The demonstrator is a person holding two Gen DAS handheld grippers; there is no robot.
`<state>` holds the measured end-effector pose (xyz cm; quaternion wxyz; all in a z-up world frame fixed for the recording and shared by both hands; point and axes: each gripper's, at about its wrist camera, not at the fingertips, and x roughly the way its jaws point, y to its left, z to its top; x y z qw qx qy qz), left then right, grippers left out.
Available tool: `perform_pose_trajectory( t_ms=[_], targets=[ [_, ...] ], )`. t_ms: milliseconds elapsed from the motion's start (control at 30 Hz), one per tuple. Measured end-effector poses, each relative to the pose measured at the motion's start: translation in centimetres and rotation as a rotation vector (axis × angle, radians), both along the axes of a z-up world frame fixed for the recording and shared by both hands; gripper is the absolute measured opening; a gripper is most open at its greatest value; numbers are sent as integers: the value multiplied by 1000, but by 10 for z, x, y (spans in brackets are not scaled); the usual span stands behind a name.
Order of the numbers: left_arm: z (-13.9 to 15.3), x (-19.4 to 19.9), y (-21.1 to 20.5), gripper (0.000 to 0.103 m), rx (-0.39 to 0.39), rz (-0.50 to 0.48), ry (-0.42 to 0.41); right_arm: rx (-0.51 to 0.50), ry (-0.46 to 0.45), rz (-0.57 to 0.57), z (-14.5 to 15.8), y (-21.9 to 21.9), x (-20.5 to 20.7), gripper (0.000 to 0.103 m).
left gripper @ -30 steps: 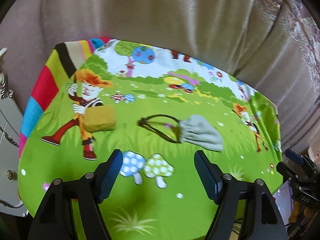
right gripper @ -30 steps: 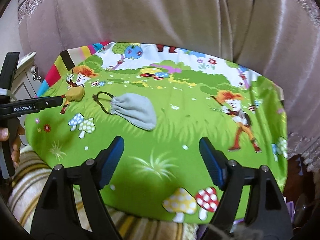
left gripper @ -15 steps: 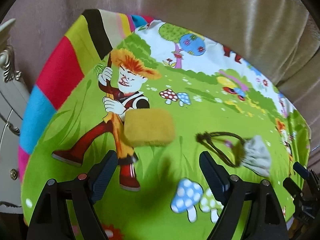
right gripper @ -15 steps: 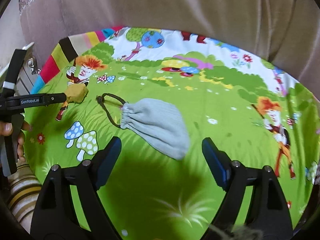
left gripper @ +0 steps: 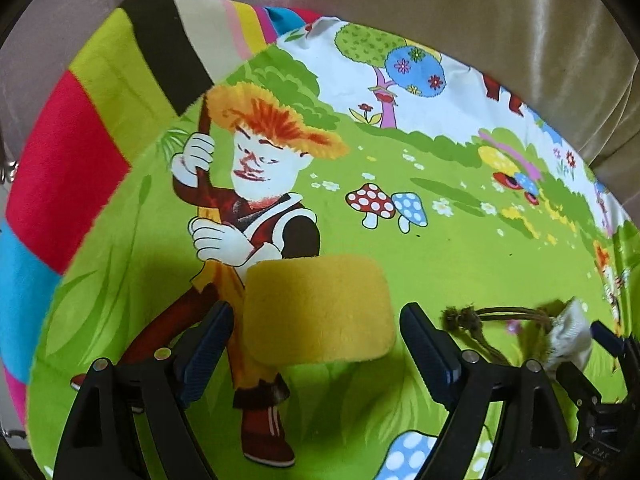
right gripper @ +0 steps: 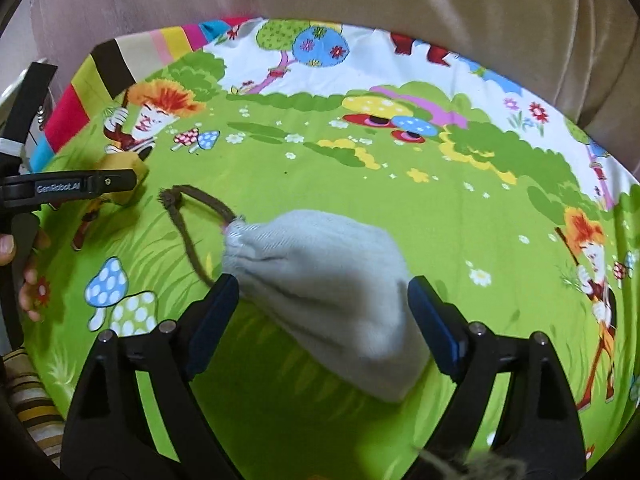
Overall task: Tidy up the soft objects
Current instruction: 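Grasp the yellow sponge with the left tool while the right tool grasps the grey drawstring bag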
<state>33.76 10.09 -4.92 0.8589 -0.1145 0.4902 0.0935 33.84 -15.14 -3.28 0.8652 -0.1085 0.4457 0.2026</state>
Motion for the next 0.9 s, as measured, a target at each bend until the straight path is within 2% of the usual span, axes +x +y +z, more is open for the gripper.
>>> perform_pose_trajectory(
  t_ms=[67,133,167,200,267,300,367,500,900],
  targets=[
    [-3,1,-1,84,19,-14,5,-13,11,7,-8,4,6,88],
    [-4,2,-2,72,23,-28,2,-12,9,0,-12,4,9,88],
    [-4,2,-2,69,32,-27,-2,-8,8,0,-13,4,9,84],
    [-3,2,-1,68,29,-28,-9,-5,5,8,-14,4,8,72],
    [-3,3,-3,66,20,-39,-14,-5,12,24,-16,6,7,56],
    [-2,2,-5,66,22,-51,-18,0,10,26,-15,7,6,41],
    [1,-1,-9,65,18,-61,-26,-19,-2,25,-13,8,3,25],
    [15,-11,-15,65,12,-71,-59,-8,-5,27,-8,4,-7,17],
    [56,-69,-53,65,-39,-128,-143,41,-54,-40,30,-26,-62,16]
  ],
)
